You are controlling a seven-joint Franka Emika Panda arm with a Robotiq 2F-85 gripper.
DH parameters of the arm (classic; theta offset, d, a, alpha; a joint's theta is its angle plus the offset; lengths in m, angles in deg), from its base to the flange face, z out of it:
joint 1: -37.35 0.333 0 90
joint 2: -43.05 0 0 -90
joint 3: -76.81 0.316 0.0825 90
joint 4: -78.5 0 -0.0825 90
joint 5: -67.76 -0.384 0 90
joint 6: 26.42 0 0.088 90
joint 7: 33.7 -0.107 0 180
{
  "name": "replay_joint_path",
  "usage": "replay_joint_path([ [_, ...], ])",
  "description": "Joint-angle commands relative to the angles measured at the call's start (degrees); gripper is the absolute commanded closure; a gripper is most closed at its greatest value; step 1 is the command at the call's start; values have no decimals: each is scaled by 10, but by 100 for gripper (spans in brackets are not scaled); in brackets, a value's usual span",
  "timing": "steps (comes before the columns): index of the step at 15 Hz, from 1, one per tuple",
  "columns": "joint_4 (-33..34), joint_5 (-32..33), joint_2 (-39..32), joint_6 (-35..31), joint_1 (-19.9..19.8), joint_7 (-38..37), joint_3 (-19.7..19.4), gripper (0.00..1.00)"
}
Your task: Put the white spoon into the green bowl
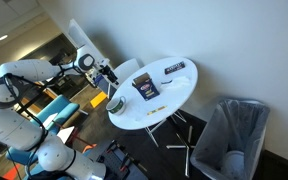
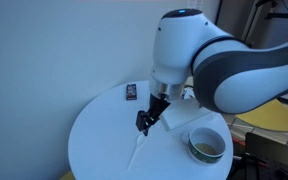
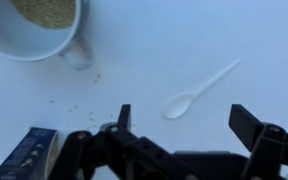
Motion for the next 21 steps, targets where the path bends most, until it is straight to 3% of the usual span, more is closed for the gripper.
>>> replay_joint_path([
  [1, 35, -10, -76, -57, 28, -114, -17, 0],
  [7, 17, -13, -72, -59, 43, -91, -34, 0],
  [14, 59, -64, -146, -91, 58, -118, -46, 0],
  [21, 93, -27, -203, -175, 114, -230, -82, 0],
])
